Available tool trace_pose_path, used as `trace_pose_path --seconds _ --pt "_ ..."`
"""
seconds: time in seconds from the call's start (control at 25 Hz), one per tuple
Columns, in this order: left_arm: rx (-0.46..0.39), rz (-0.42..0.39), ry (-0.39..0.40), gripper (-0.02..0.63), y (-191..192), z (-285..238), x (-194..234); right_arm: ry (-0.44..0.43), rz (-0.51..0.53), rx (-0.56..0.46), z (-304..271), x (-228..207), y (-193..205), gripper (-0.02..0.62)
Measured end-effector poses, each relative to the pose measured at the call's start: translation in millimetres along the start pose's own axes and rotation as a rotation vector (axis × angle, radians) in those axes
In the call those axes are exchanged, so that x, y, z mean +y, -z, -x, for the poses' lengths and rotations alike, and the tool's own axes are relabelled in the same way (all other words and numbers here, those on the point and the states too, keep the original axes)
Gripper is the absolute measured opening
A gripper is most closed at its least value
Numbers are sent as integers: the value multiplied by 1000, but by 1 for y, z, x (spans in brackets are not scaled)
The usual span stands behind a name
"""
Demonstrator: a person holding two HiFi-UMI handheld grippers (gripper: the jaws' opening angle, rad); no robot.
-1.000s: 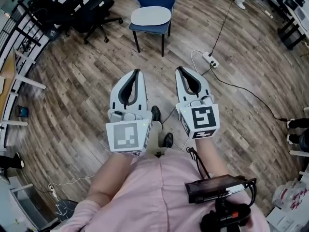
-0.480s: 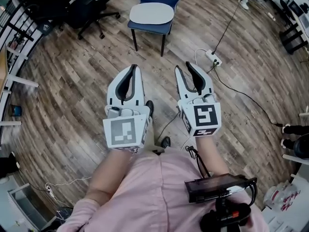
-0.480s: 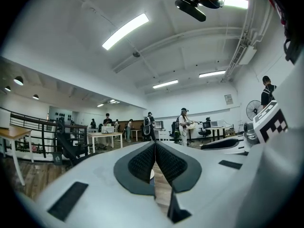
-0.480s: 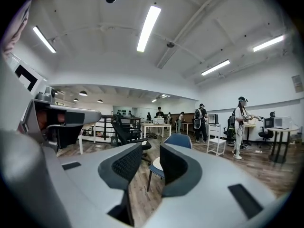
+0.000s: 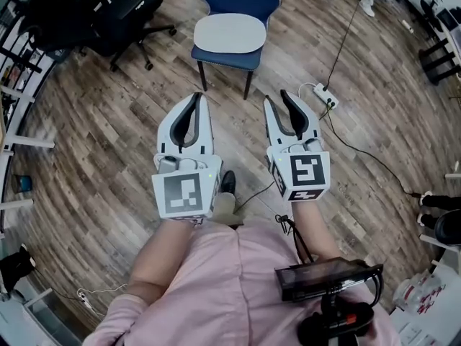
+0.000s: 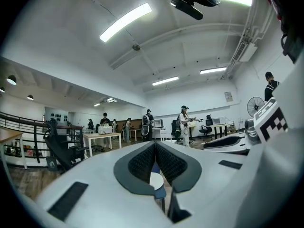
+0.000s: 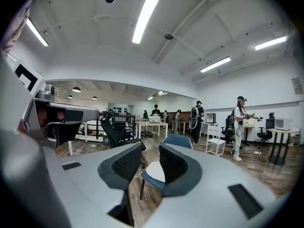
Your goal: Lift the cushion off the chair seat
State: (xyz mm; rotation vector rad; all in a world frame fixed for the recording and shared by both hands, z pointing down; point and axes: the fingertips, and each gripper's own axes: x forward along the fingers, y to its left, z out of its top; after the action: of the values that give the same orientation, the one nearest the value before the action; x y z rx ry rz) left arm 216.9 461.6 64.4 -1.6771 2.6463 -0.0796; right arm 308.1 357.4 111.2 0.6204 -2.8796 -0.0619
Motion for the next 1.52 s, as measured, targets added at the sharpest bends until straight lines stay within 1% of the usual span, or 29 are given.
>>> trace_pose_path --seconds 0.16,0.32,0.4,0.6,0.84,1.0,1.2,1.36,1.52 --pt "-38 4 46 14 -13 -36 20 20 15 -22 -43 -2 -20 116" --pt "-55 9 75 14 -22 -64 35 49 27 -48 -70 -10 -40 112" --pt "-60 -3 81 14 -21 -77 41 60 33 -53 -78 -15 -46 107" --pt "-45 -13 94 14 -11 -103 47 84 23 -36 -95 -33 -39 103" --pt "9 -27 103 14 10 -140 46 93 -15 -7 -125 -58 -21 101" --pt "41 -43 105 14 23 -181 42 100 -47 12 -155 -88 -6 101" --pt "87 -63 96 14 32 -248 43 98 -85 38 -207 -136 4 101" --pt "97 -80 85 14 30 -305 45 89 -102 42 -253 -178 1 101" --pt "99 -87 66 14 20 -360 43 73 -109 23 -294 -217 -13 100"
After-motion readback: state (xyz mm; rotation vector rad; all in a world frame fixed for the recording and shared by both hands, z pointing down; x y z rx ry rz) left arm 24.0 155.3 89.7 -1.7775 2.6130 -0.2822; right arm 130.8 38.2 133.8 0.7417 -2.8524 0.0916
